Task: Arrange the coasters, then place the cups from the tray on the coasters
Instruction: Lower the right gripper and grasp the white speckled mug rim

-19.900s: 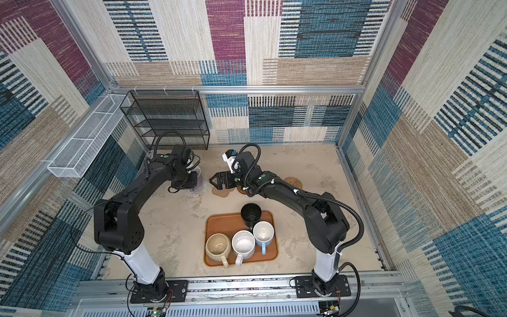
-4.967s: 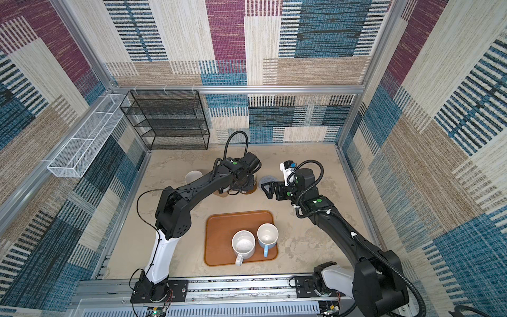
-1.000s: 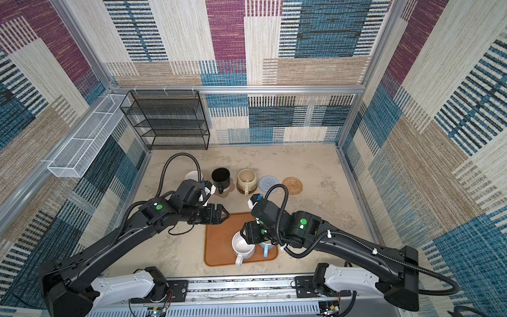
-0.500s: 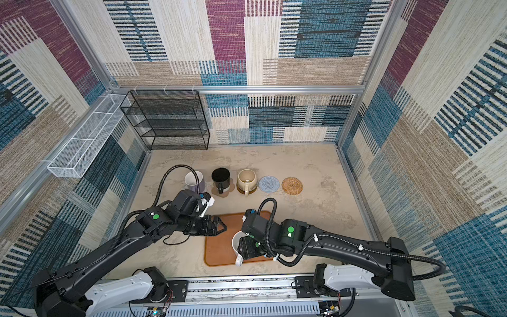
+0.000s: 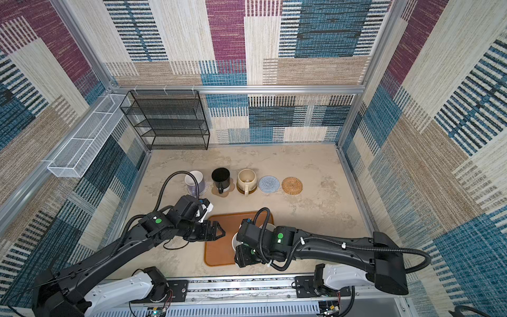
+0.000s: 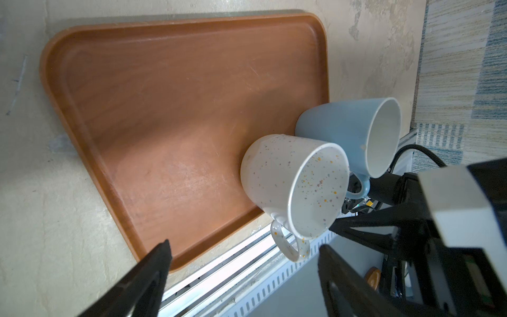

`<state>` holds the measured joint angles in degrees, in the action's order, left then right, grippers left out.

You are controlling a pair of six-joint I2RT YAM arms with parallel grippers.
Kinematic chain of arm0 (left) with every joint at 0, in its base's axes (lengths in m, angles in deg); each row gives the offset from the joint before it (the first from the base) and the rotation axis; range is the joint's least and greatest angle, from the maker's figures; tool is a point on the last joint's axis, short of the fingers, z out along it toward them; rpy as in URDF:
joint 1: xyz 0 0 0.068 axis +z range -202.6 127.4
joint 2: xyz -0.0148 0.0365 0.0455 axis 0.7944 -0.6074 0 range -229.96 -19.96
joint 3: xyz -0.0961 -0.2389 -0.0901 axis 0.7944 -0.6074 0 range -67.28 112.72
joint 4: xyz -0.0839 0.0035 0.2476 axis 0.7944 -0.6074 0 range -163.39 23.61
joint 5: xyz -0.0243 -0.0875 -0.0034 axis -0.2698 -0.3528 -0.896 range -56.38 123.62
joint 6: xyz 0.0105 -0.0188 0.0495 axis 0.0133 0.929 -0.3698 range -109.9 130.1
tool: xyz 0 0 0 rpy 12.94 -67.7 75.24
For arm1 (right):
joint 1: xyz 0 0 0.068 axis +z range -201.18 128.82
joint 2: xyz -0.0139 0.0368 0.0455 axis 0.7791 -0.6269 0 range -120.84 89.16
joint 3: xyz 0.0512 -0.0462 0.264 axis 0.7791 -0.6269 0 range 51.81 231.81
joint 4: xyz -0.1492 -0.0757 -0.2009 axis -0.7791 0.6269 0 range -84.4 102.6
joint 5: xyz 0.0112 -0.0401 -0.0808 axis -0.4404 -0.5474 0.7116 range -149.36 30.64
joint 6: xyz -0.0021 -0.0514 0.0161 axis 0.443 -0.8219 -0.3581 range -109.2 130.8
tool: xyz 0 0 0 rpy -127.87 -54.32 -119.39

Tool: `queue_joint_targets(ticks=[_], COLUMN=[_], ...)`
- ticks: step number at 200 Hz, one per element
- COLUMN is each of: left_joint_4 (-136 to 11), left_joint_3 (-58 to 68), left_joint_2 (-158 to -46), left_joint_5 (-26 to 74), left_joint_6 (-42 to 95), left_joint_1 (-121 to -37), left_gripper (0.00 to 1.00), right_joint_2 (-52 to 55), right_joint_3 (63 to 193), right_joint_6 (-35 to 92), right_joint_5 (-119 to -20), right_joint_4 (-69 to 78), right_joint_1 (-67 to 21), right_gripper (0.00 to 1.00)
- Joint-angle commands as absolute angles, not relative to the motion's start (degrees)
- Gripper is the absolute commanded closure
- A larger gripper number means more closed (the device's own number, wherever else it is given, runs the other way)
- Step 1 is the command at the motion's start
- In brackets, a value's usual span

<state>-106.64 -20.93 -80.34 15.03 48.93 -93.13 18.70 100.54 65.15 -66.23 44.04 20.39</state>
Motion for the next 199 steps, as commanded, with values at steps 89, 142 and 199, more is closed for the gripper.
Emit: queue_joint_targets(ticks=[89,142,199], left_joint_4=[-104.53,-104.70,-104.22], left_joint_3=[-22.65,-22.36,-22.70], left_joint_2=[-80.42,-80.37,-80.44], left_joint_5=[16.03,16.15,16.36], left_joint_6=[50.04,50.01,50.55], left_joint_1=[-93.00,-93.02,-93.03], left_gripper=[0.14,0.13,0.13], right_joint_2=[10.70,9.58,7.58], right_joint_3=[104.91,106.19,106.68], right_joint_6=[66.77,67.32,67.12], right_joint_5=[-56.09,-52.02,-51.42], right_joint_4=[45.25,49.51,47.63], right_joint_1=[20.55,20.54,22.40], right_gripper=[0.39,0.57,0.55])
